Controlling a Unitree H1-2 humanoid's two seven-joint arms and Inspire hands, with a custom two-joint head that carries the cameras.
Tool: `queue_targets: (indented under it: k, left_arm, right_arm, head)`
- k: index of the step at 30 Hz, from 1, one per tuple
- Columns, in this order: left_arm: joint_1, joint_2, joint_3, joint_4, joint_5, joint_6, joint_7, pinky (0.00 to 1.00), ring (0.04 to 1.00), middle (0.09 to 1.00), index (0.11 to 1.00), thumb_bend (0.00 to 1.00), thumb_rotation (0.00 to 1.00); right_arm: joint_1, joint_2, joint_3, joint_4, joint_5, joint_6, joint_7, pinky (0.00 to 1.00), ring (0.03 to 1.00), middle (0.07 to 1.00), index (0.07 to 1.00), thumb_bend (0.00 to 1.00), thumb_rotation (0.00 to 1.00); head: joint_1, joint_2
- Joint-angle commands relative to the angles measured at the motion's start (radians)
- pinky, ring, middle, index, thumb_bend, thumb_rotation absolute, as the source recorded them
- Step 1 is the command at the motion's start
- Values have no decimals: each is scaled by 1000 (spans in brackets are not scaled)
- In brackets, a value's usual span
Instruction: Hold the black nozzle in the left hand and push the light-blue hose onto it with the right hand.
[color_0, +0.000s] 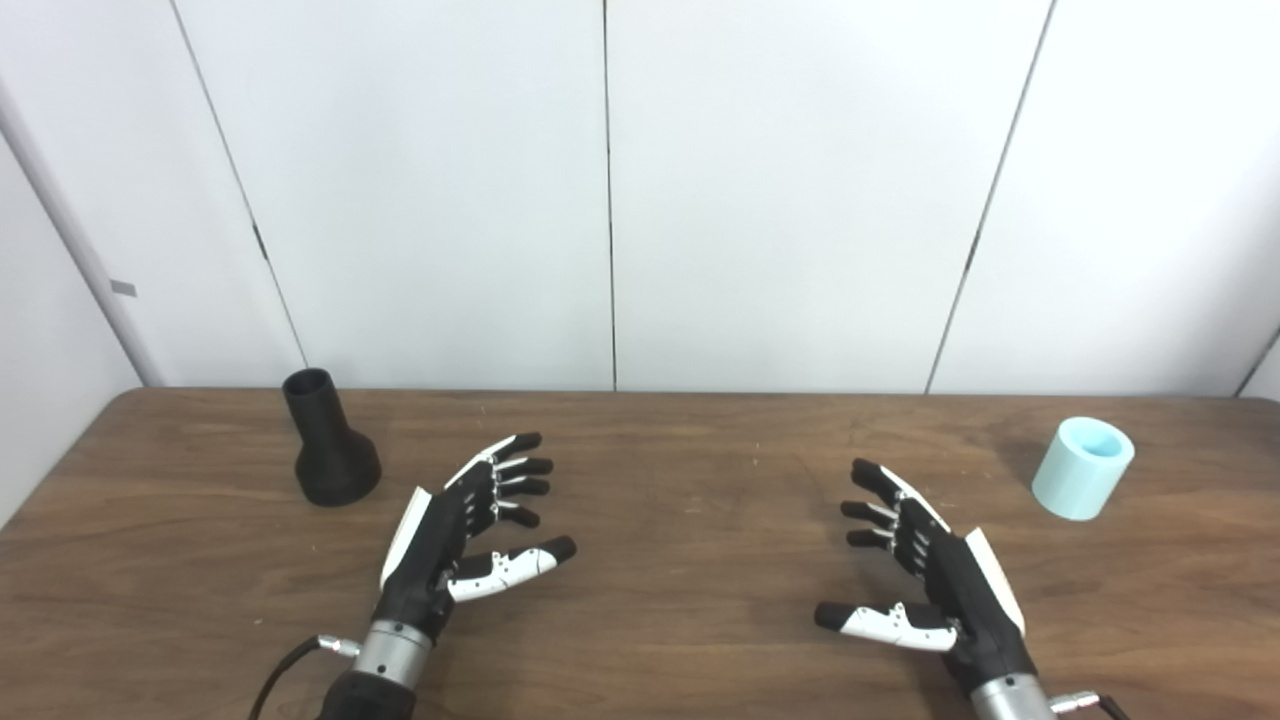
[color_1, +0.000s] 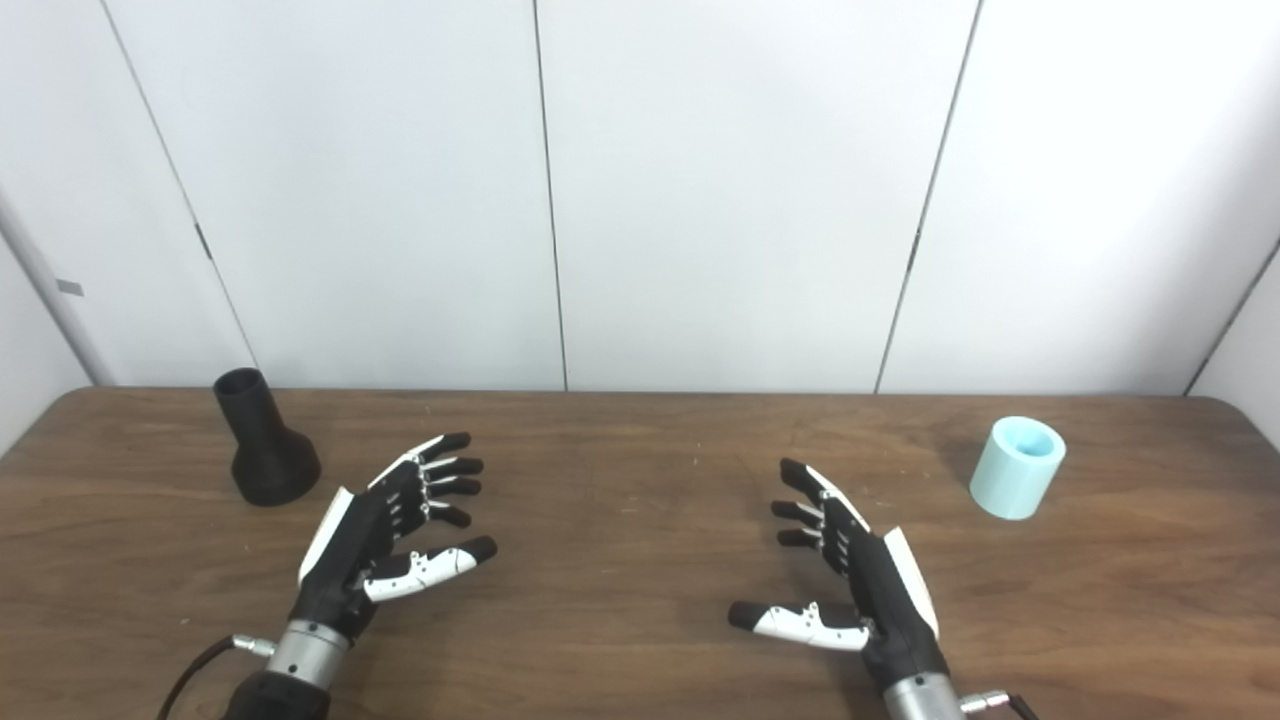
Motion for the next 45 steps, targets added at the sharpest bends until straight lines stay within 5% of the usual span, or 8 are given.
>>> queue_targets:
  k: [1,12,17,25,31,34,39,45]
  left_arm:
    - [37,-2,0,29,-1,-22,2,498,687,736,748,651,129]
    - [36,-11,3,25,-3,-28,8,461,612,653,789,644,67]
    - [31,-10,4,44,2,-42,10,512,617,598,709,655,89]
    - [24,0,3,66,7,-55,6,604,696,696,621,655,99]
    - [8,-37,-22,114,49,-74,35,596,700,716,660,662,114]
    - [-6,-59,-33,158,68,-90,56,572,695,705,696,677,143]
    - [-16,-75,-43,187,87,-93,83,558,692,703,708,673,125]
    - [-14,-77,-45,139,128,-45,113,667,745,712,704,700,202]
  right_arm:
    - [-16,4,-2,-26,15,-24,-8,716,811,898,884,808,274]
    - [-21,2,-3,-20,29,-15,-2,731,802,896,885,797,215]
    - [-21,1,-3,-20,22,-17,-6,720,795,894,883,793,194]
    - [-20,-2,-2,-14,15,-19,-7,708,794,889,878,787,177]
    - [-24,-44,-31,53,62,-71,16,693,784,887,877,781,162]
    - [-32,-70,-46,119,96,-119,37,690,780,881,875,802,202]
    - [-36,-79,-45,147,139,-143,56,722,803,888,885,784,193]
    - [-50,-81,-51,209,185,-215,87,728,817,910,902,743,144]
  head:
    - [1,1]
    - [4,4]
    - [10,4]
    - [23,5]
    - [291,-72]
    - [366,-108]
    - [404,-139]
    - [436,-169]
